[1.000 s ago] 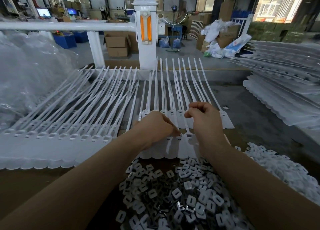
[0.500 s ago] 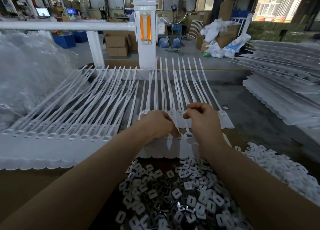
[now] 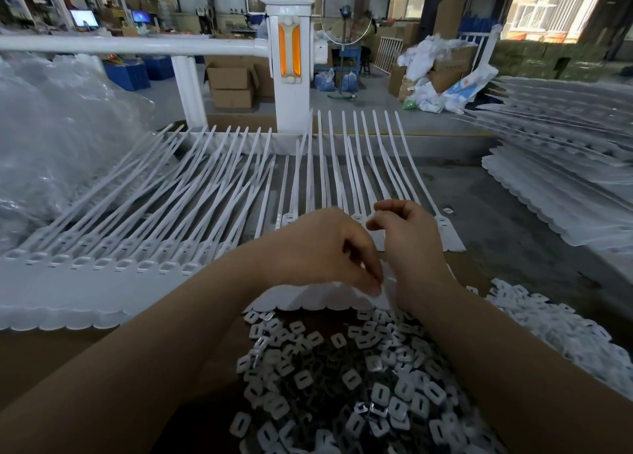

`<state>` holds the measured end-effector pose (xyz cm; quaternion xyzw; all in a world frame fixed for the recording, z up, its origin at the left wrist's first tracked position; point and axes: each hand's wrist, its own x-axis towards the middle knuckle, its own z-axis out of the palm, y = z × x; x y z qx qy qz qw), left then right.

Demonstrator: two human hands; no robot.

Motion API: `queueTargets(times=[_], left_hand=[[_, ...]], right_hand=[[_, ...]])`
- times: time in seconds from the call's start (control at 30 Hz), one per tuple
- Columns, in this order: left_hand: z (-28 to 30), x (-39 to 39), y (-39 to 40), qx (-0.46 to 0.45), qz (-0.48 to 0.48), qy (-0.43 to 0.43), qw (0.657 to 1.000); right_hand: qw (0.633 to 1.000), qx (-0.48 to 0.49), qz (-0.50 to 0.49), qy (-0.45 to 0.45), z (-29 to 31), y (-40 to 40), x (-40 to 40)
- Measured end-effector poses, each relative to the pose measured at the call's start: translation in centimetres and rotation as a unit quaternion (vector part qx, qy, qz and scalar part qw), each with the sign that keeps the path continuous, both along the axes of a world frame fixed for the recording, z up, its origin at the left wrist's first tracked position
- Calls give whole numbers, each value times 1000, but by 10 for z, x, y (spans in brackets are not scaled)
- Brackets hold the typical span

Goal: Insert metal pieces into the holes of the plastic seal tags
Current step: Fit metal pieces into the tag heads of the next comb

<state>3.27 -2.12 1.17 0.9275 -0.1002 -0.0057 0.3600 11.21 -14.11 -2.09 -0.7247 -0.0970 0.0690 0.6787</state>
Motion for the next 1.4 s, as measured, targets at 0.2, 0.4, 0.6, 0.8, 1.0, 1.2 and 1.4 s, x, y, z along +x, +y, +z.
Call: queueTargets(times=[0.2, 0.4, 0.6, 0.8, 1.0, 1.2, 1.4], left_hand=[[-7, -2, -12, 56, -66, 59, 995], [-4, -4, -18, 89, -85, 82, 989], [-3, -3, -18, 89, -72, 88, 990], [-2, 2, -6, -22, 60, 38, 997], [-5, 6, 12, -184, 236, -77, 951], [-7, 6, 16, -228, 217, -58, 948], [-5, 5, 18, -266, 231, -62, 934]], right_hand=[[1000, 5, 5, 4, 0, -1, 0], [1000, 8, 2, 4, 0, 0, 0], [1000, 9, 0, 3, 0, 0, 1], [1000, -2, 7, -17, 0, 0, 1], [994, -51, 29, -92, -3, 1, -2], [987, -66, 73, -127, -2, 3, -4], [990, -8, 87, -115, 1, 2, -6]])
